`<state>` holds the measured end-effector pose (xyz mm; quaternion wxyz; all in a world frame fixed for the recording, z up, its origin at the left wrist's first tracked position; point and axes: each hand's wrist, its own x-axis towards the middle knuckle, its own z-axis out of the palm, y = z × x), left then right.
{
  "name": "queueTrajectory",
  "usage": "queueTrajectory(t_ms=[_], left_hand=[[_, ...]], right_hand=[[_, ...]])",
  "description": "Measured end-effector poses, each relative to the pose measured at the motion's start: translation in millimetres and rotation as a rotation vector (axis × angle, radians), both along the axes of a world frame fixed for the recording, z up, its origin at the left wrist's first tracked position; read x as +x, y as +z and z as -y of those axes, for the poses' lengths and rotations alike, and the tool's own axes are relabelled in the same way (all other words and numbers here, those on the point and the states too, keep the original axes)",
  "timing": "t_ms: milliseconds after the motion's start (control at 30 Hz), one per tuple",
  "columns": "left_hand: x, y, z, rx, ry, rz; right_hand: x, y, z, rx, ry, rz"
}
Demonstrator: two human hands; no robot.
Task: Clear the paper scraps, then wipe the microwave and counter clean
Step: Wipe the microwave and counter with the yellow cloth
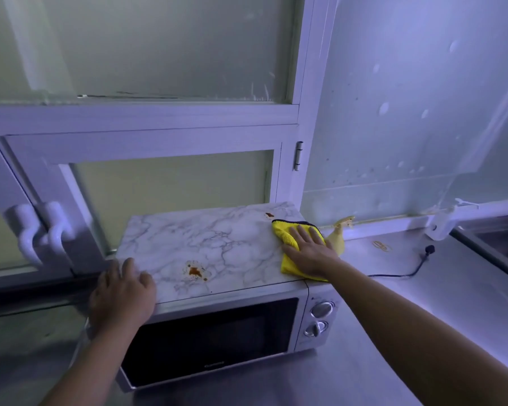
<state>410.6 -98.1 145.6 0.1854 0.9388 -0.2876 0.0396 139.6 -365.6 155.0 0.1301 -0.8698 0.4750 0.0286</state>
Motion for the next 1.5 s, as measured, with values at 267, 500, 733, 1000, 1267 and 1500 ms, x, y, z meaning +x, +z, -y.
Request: queueTrajectory(t_ms=[267, 500, 733, 1000, 1267, 1500], left_hand=[[-3.4, 7.0, -2.6, 0.056, 0.016, -0.065], [-3.6, 5.1, -1.3, 0.078, 0.051, -0.092], [-5.4, 1.5, -2.9, 0.082, 0.065, -0.078], [-5.7, -4.4, -0.9, 0.082, 0.100, 0.002], [-4.6, -4.9, -0.8, 0.082, 0.091, 0.002], [-3.9, 0.4, -0.1, 0.096, 0.076, -0.038]], right_hand=[[-18.1, -14.1, -46.6, -0.050, 0.109, -0.031], [1.8, -6.6, -37.5, -0.007, 0.032, -0.023], [55.0, 10.2, -8.1, 0.107, -0.438, 0.333], [101.8, 7.1, 44.2, 0.055, -0.141, 0.193], [111.0, 4.6, 52.2, -0.037, 0.160, -0.046], [54.4, 0.1, 1.2, -0.048, 0.298, -0.066]])
